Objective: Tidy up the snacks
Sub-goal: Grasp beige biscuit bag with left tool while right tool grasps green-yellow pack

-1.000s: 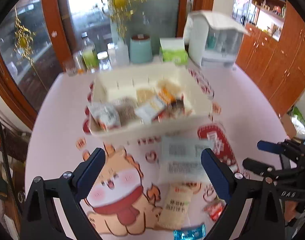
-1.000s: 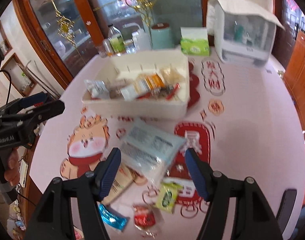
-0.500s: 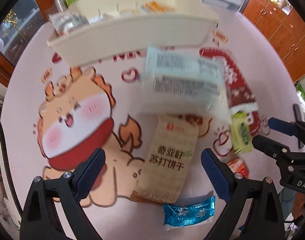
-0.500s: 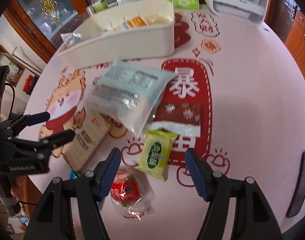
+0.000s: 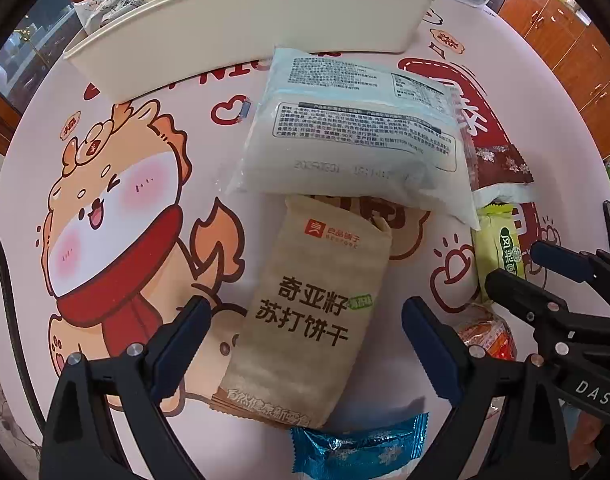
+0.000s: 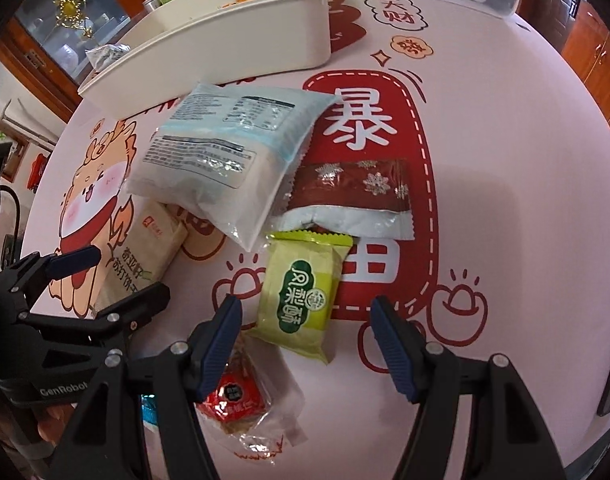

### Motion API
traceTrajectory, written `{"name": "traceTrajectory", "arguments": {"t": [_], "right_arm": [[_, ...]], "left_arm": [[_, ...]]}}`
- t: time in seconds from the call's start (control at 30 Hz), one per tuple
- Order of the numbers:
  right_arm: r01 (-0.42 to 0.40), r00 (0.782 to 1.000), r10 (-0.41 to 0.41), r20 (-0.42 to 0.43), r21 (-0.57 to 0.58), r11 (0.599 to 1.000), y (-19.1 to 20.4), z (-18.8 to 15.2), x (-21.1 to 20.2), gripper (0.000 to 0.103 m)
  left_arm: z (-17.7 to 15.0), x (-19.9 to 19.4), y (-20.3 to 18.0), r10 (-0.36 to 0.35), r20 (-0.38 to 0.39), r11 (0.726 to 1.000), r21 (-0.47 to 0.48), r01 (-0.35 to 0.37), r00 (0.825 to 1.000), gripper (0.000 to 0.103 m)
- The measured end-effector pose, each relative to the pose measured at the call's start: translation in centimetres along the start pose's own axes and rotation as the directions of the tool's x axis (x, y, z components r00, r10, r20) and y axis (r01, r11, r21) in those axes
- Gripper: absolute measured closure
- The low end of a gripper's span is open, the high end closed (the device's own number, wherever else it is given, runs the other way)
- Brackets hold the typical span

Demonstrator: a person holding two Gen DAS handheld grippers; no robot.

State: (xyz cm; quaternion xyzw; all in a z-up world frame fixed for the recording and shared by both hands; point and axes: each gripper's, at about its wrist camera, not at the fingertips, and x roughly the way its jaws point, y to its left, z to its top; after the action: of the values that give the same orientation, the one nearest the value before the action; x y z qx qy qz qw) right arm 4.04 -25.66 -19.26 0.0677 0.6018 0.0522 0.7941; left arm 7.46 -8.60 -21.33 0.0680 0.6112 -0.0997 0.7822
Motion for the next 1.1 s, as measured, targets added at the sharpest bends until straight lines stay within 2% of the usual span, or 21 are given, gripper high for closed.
{"name": "traceTrajectory", "arguments": {"t": [0.37, 0.8, 0.93, 1.1], "right_arm": [[0.004, 1.000, -0.004, -0.003, -0.013, 1.000, -0.1, 0.5, 0.4, 0.036], [0.043, 0.999, -0.043, 0.006, -0.041, 0.998, 0.6, 1.0, 1.4, 0.036], [0.072, 0.997, -0.071, 0.021, -0.054, 0.996, 1.0, 1.1, 1.6, 0.037], [0.137, 0.989, -0.132, 0.060, -0.083, 0.987, 1.5, 0.7, 1.8, 0.047]], "left_arm": [[0.4, 0.5, 0.3, 0.046, -0.004, 0.999, -0.011, -0.046, 0.999, 0.007], [0.6, 1.4, 1.0, 0.038, -0.031, 0.999, -0.008, -0.039, 0.999, 0.014], [1.1, 1.3, 0.5, 0.031, -0.023, 0.999, -0.007, -0.031, 0.999, 0.024], [1.2, 0.9, -0.3, 0.029, -0.017, 1.000, 0.008, -0.029, 0.999, 0.033]]}}
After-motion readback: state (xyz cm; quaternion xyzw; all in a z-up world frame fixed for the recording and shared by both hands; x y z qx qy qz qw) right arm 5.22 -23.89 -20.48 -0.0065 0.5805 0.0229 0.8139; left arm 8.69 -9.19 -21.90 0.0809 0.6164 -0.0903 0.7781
